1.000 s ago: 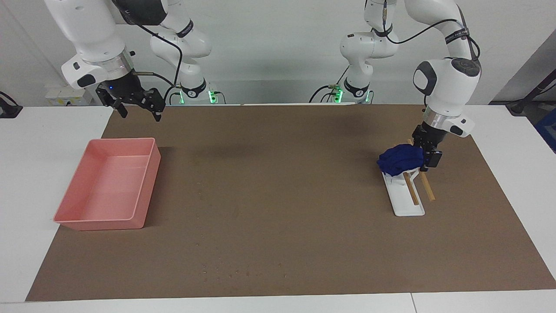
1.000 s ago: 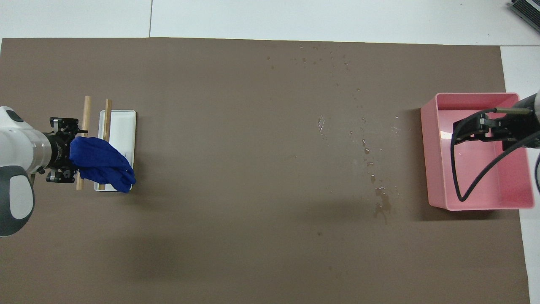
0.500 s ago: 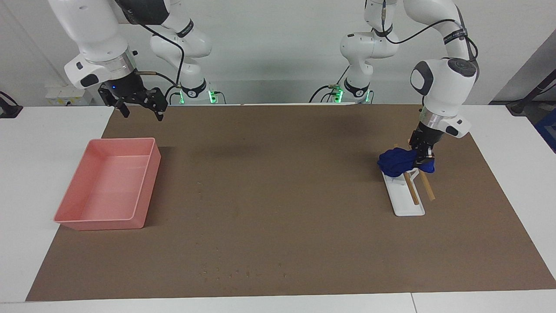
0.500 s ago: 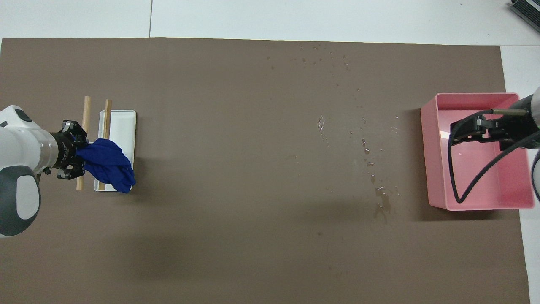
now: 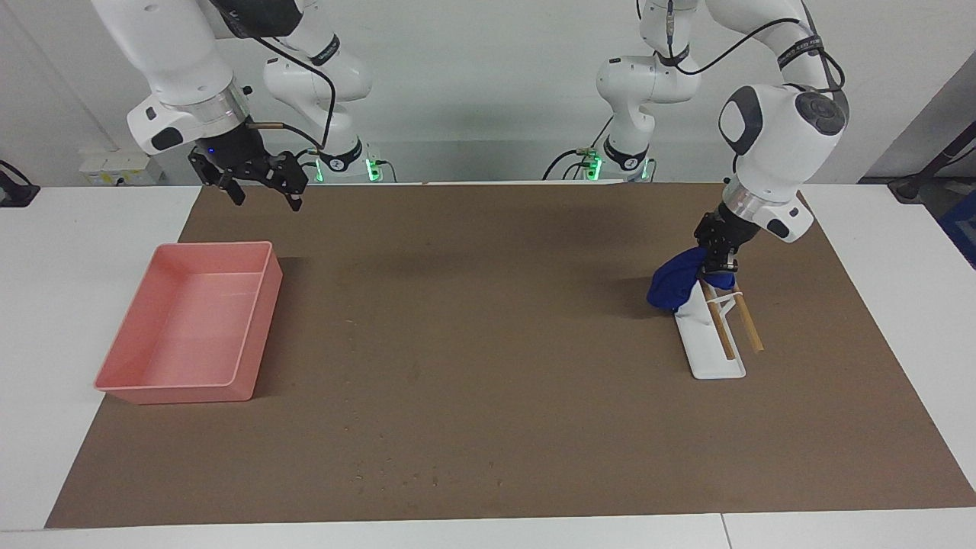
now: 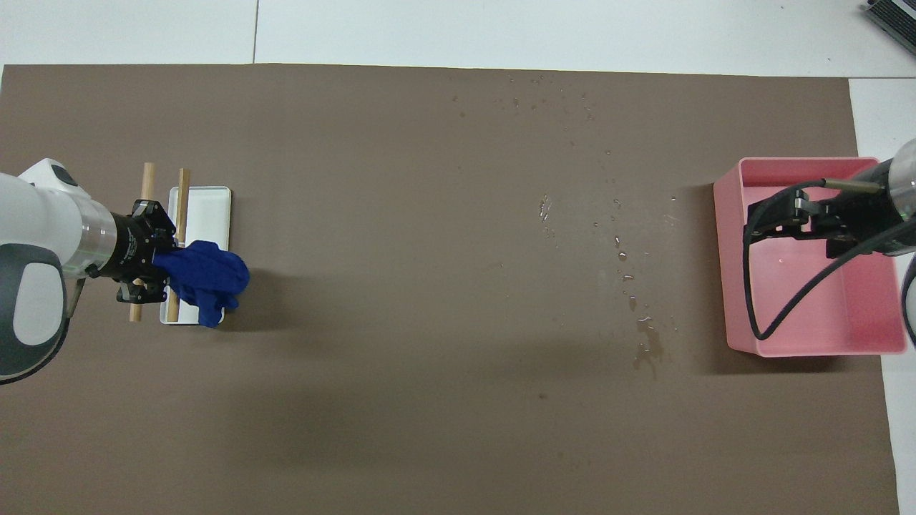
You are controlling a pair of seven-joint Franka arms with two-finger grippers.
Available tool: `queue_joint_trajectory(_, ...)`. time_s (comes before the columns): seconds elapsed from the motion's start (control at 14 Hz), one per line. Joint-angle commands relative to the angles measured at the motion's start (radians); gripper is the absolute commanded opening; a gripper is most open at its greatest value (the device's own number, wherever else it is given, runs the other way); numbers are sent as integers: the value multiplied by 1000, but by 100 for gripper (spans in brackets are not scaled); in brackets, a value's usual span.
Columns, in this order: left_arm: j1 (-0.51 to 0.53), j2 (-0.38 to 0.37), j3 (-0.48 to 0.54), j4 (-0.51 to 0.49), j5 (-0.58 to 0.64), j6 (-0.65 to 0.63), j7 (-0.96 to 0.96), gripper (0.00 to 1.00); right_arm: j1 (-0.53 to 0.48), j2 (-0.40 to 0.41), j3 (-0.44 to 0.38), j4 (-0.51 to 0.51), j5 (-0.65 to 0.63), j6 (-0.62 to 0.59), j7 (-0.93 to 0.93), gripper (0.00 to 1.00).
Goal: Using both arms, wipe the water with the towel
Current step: 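Lift the cloth with the left gripper while the right gripper approaches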
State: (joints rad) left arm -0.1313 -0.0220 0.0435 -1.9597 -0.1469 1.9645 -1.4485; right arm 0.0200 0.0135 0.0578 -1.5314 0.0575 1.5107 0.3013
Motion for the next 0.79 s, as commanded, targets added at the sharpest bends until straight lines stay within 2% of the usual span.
queue_joint_trajectory(0.0, -39, 19, -8, 102, -48, -81, -114, 0, -5, -10, 27, -15, 59, 43, 118, 100)
queue_joint_trajectory(0.14, -57, 17, -71, 149, -59, -99, -252, 0, 14, -6, 50, -16, 135, 81, 305, 100)
queue_joint_trajectory(0.36, -57, 19, -198, 222, -56, -114, -455, 0, 96, 14, 51, -18, 197, 152, 616, 100)
queue_joint_trajectory(0.71, -66, 25, -326, 338, -48, -125, -625, 0, 156, 62, 51, -16, 402, 269, 996, 100)
